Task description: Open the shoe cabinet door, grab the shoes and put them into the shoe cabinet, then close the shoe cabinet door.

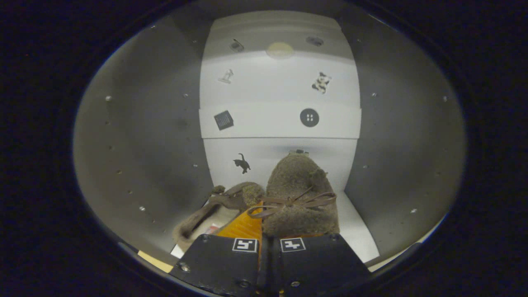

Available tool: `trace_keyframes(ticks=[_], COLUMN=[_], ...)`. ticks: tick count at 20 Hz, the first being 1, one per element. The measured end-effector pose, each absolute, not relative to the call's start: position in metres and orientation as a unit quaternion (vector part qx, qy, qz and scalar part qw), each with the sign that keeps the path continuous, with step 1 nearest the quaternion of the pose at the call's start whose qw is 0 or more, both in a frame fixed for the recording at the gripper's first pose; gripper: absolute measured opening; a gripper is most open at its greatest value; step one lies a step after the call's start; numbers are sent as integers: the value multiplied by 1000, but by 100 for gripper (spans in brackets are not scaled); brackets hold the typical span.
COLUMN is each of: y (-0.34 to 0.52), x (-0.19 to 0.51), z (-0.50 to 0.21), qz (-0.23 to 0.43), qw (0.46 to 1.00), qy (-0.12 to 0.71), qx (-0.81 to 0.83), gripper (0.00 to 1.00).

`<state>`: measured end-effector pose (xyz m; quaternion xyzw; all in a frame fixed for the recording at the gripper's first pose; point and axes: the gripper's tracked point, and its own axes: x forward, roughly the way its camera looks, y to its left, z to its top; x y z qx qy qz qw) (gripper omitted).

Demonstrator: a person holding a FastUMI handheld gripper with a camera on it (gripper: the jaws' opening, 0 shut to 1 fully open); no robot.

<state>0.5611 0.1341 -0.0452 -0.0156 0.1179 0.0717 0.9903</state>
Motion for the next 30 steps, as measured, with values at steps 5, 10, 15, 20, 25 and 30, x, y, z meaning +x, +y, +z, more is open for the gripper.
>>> trace_keyframes(ticks=[5,10,15,20,25,30], y=[125,127,131,126,136,124], x=[593,593,562,503,394,262], z=[-77,-83,-64,-35,15,37], qz=[56,54,60,56,80,81], qw=[982,974,978,988,994,996], qy=[177,221,200,142,68,15], qx=[-20,-25,-1,-34,-32,-29], gripper=[8,18,58,76,85,100])
